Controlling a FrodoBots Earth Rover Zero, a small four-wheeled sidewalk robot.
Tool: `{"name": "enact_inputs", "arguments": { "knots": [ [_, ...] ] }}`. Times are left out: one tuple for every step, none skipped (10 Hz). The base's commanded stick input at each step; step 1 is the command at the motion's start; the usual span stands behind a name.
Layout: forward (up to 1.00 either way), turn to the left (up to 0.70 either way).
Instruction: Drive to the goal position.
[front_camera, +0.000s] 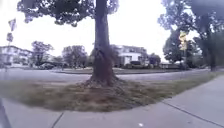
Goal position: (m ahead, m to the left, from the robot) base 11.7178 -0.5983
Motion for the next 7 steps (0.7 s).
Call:
{"name": "enact_inputs", "arguments": {
  "knots": [
    [0.00, -0.70],
    [0.01, -0.70],
    [0.13, -0.66],
    [0.25, -0.63],
    [0.69, -0.15],
    [0.70, -0.14],
    [0.70, -0.14]
  ]
}}
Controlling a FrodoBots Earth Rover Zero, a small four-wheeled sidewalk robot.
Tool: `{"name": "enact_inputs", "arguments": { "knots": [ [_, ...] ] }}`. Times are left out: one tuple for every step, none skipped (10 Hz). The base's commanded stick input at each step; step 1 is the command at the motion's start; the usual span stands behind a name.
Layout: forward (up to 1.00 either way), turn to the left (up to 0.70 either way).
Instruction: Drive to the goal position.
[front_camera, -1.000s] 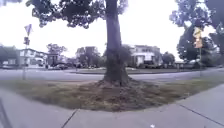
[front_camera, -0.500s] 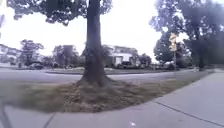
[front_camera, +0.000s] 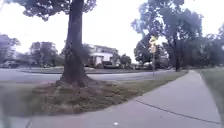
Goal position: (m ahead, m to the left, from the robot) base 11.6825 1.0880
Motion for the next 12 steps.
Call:
{"name": "enact_inputs", "arguments": {
  "knots": [
    [0.70, -0.14],
    [0.70, -0.14],
    [0.70, -0.14],
    [0.70, -0.14],
    [0.70, -0.14],
    [0.70, -0.14],
    [0.70, -0.14],
    [0.70, -0.14],
    [0.70, -0.14],
    [0.70, -0.14],
    [0.70, -0.14],
    [0.70, -0.14]
  ]
}}
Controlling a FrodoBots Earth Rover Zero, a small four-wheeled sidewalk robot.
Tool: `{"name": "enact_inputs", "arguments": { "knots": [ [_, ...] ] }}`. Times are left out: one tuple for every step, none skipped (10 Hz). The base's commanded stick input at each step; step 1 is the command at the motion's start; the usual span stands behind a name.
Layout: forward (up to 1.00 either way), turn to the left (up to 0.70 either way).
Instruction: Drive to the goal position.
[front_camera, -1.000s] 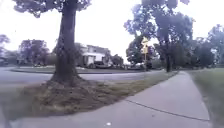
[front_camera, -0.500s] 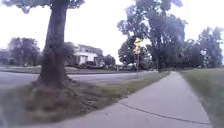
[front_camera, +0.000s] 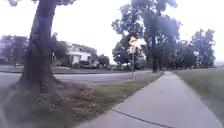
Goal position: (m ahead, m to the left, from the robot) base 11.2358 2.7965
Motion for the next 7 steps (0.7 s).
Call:
{"name": "enact_inputs", "arguments": {
  "knots": [
    [0.70, -0.14],
    [0.70, -0.14],
    [0.00, -0.70],
    [0.00, -0.70],
    [0.00, -0.70],
    [0.00, -0.70],
    [0.00, -0.70]
  ]
}}
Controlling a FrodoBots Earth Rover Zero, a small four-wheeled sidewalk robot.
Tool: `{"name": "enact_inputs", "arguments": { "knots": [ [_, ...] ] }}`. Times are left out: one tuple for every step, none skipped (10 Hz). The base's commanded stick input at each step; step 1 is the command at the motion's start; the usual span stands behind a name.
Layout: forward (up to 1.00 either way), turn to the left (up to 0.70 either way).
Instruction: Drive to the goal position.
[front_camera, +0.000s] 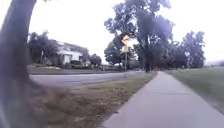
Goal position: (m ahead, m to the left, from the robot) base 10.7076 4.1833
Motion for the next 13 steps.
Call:
{"name": "enact_inputs", "arguments": {
  "knots": [
    [0.00, -0.70],
    [0.00, -0.70],
    [0.00, -0.70],
    [0.00, -0.70],
    [0.00, -0.70],
    [0.00, -0.70],
    [0.00, -0.70],
    [0.00, -0.70],
    [0.00, -0.70],
    [0.16, -0.56],
    [0.66, -0.13],
    [0.68, -0.14],
    [0.70, -0.14]
  ]
}}
